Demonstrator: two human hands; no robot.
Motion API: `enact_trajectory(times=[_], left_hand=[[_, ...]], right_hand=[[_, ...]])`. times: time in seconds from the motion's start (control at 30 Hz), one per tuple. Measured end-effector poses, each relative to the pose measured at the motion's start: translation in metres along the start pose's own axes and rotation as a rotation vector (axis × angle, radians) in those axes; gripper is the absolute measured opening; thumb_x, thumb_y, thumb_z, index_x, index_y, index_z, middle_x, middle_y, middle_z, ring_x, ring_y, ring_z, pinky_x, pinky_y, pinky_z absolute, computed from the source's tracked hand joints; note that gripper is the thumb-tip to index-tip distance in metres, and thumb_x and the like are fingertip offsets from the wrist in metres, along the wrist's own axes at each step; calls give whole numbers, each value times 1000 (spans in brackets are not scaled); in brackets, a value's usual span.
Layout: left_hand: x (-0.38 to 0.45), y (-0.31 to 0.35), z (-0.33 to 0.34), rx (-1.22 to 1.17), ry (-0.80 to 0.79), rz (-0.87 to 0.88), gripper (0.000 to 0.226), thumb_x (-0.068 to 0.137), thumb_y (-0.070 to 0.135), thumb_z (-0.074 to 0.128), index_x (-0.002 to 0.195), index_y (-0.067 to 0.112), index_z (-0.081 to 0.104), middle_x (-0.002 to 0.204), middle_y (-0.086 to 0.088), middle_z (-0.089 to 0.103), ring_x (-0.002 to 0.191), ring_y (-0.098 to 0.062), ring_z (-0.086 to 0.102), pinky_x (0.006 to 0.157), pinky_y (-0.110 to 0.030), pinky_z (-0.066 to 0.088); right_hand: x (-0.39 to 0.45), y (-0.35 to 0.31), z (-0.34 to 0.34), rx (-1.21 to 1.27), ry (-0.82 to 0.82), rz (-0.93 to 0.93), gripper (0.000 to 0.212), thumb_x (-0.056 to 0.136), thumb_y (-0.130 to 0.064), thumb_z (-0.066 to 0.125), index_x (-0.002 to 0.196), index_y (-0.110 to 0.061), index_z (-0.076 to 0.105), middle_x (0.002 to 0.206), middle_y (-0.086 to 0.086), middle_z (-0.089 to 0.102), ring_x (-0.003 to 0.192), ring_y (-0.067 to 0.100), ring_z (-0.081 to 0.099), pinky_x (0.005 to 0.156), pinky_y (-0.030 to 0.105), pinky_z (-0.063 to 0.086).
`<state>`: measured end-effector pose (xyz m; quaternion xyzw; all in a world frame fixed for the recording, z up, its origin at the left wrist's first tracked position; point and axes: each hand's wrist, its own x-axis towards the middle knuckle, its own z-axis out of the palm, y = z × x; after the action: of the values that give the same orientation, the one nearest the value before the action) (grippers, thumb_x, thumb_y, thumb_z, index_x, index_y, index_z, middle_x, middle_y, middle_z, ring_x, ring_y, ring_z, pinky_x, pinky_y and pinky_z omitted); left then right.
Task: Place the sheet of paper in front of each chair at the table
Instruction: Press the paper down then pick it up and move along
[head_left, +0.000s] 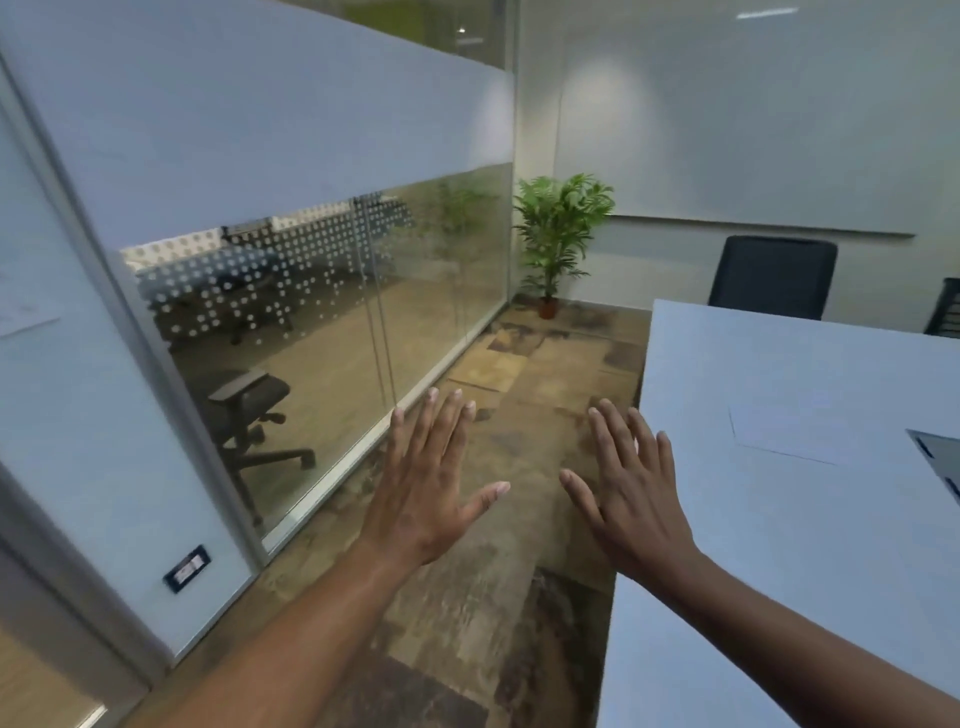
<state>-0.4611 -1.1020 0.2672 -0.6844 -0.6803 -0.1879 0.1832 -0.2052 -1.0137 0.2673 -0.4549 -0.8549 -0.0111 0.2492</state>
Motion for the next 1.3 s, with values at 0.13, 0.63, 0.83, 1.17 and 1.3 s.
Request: enact_trajectory(times=[0.13, 0.63, 0.83, 1.17, 1.3], left_hand=[[48, -52, 26, -22, -32, 94, 105, 98, 87, 17, 174, 15, 10, 183, -5, 3, 169, -26, -8, 133, -64, 0], [298, -76, 213, -170, -97, 402, 103, 99, 84, 24, 173, 14, 11, 183, -7, 6, 169, -28, -6, 133, -64, -1], [412, -59, 268, -193, -132, 518, 101, 99, 84, 21, 173, 18, -1, 183, -6, -6, 168, -27, -14, 133, -63, -6], [568, 15, 402, -440, -113, 743, 102, 97, 88, 11, 174, 22, 0, 183, -3, -7, 168, -27, -10, 133, -63, -5], [634, 44, 461, -508, -127, 854, 102, 97, 89, 17, 174, 23, 8, 183, -2, -3, 169, -27, -8, 133, -66, -2]], right_hand=[[35, -17, 18, -45, 32, 124, 82, 103, -69, 21, 170, -22, 16, 179, 1, 7, 165, 26, -1, 132, 55, 4], [198, 94, 121, -230, 61, 476, 83, 102, -71, 16, 169, -21, 14, 180, 3, 5, 166, 30, -1, 132, 59, 3], [273, 156, 148, -284, 42, 578, 85, 103, -72, 15, 170, -20, 10, 180, 4, 2, 166, 31, -1, 132, 60, 3], [346, 264, 199, -369, 37, 810, 88, 102, -74, 7, 170, -20, 5, 180, 3, -7, 166, 29, -9, 131, 62, 1], [375, 307, 222, -413, -6, 949, 92, 97, -78, -5, 171, -22, 1, 179, 3, -13, 165, 29, -12, 131, 62, -1]])
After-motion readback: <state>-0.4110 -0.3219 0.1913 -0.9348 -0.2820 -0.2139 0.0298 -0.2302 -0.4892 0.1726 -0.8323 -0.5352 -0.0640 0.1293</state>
